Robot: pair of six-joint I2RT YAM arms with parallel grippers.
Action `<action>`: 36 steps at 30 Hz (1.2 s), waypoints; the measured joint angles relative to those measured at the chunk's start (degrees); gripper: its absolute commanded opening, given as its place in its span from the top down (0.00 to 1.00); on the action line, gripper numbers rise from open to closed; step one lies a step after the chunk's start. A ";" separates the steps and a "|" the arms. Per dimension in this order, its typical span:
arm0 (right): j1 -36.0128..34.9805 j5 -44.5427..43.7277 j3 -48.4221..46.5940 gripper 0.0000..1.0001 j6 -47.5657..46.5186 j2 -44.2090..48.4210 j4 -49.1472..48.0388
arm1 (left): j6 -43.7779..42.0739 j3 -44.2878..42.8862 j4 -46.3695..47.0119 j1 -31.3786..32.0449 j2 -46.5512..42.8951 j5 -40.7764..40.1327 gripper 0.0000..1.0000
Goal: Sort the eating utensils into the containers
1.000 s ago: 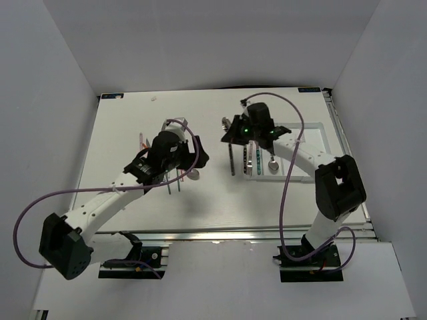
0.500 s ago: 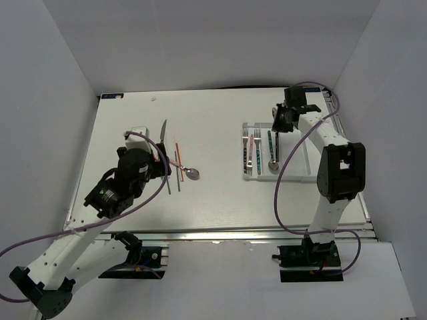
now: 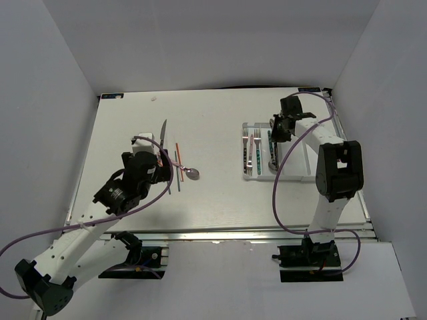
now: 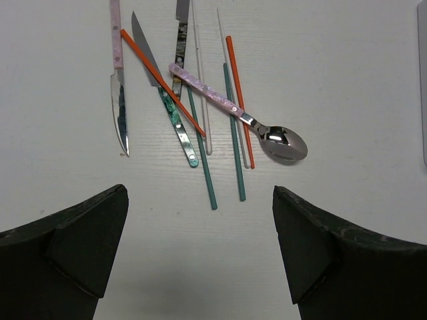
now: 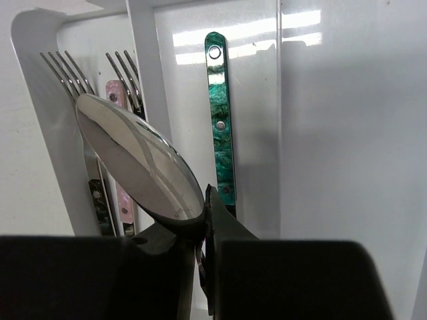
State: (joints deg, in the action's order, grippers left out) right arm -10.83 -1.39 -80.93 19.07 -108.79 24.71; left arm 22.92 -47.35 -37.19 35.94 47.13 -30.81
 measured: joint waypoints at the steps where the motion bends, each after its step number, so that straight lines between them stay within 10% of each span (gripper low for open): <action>1: 0.00 0.02 -0.02 1.00 -0.02 -0.20 -0.24 | 0.00 0.02 0.00 0.00 0.35 0.13 0.02; 9: 0.00 0.07 -0.07 0.99 0.09 -1.49 -0.63 | 0.00 0.07 0.33 0.00 0.66 0.20 0.02; 19: 0.00 0.07 -0.07 0.65 0.42 -1.55 -0.68 | 0.02 0.07 0.35 0.00 0.66 0.20 0.02; 30: -0.15 0.07 -1.73 0.59 0.31 -1.46 0.94 | 0.02 0.07 0.35 0.00 0.57 0.17 0.02; 36: -4.52 -4.00 -1.22 0.23 0.26 2.67 2.12 | 0.26 0.07 0.31 0.00 -0.63 -0.66 0.02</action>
State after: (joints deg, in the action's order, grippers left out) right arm -15.35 -5.39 -82.15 19.33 -106.13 26.83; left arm 23.18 -47.29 -36.88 35.94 46.50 -31.46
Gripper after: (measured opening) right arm 0.645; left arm 0.981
